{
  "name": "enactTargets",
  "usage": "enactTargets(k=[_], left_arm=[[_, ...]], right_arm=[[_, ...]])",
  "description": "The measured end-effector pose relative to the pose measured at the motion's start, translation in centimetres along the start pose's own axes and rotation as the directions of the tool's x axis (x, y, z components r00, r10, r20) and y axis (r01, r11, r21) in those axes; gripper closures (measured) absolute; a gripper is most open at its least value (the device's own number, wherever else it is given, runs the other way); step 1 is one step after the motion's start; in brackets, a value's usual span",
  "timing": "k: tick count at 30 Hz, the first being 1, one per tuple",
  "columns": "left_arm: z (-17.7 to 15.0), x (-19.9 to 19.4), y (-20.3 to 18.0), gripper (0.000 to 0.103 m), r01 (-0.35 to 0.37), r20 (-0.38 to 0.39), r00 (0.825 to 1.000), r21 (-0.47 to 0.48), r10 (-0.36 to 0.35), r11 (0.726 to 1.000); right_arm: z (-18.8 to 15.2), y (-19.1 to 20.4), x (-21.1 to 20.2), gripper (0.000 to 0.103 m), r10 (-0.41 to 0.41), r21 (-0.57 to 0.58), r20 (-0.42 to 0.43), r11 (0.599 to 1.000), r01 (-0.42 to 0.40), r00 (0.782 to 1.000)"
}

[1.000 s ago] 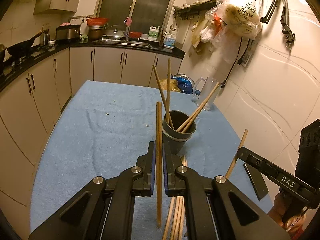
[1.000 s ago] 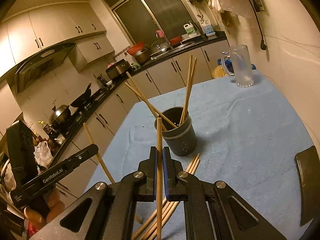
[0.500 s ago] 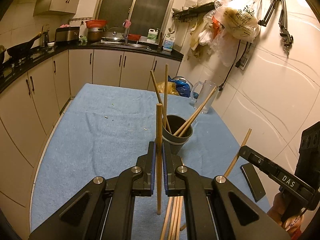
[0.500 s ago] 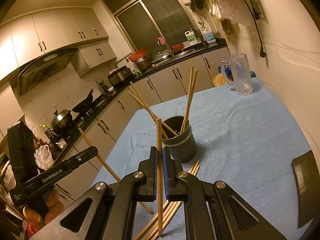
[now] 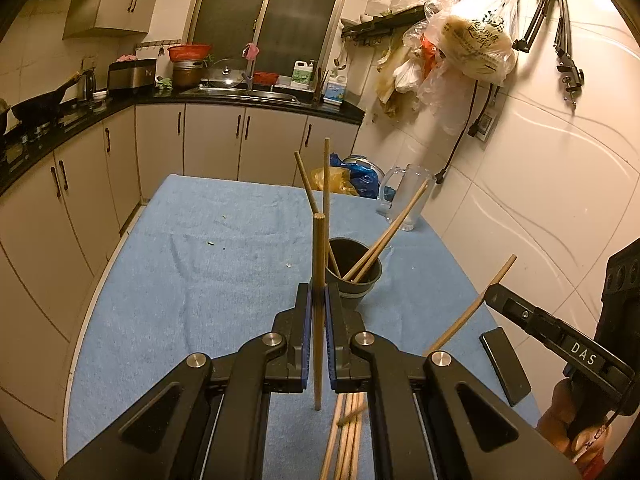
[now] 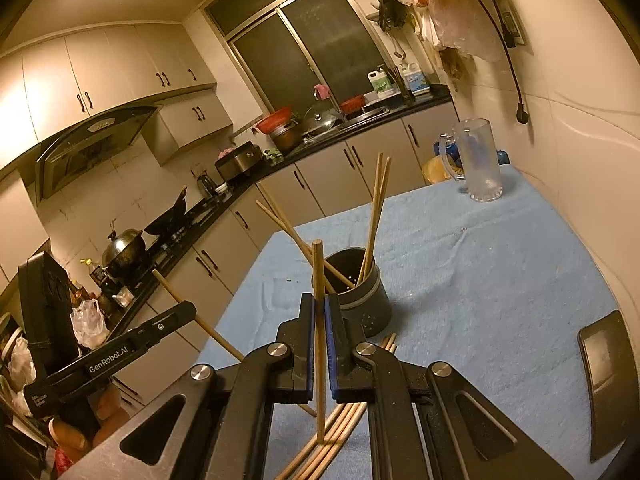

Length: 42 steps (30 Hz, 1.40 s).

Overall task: Organize utensils
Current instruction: 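Carry the left tool's chopstick above the black cup while the right tool carries its chopstick there, then lower the left tool's chopstick into the cup and open while the right tool releases its chopstick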

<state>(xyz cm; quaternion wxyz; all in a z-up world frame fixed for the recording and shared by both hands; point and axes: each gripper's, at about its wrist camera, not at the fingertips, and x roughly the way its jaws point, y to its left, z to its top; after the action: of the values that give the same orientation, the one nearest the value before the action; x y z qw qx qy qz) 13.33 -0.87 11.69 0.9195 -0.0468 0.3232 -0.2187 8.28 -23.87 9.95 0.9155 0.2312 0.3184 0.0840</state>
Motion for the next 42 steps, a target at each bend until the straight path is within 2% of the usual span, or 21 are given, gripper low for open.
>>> enactTargets(k=[18,31,42], left_arm=[[2.1,-0.7,0.0,0.097,0.012,0.021,1.0,0.01,-0.012,1.0],[4.7,-1.8,-1.0,0.097,0.027,0.066,0.997,0.029,-0.029,0.999],[8.4,-2.8,-1.9,0.097,0.051,0.126,0.99,0.041,-0.056,0.998]], right_arm=[[1.4,-0.2,-1.1,0.098,-0.002,0.012,0.043,1.0,0.001,0.999],[4.1,0.1,-2.6,0.098,-0.006,0.006,0.111,1.0,0.005,0.994],[7.1,0.2,-3.4,0.098,-0.005,0.011,0.179,1.0,0.003,0.984]])
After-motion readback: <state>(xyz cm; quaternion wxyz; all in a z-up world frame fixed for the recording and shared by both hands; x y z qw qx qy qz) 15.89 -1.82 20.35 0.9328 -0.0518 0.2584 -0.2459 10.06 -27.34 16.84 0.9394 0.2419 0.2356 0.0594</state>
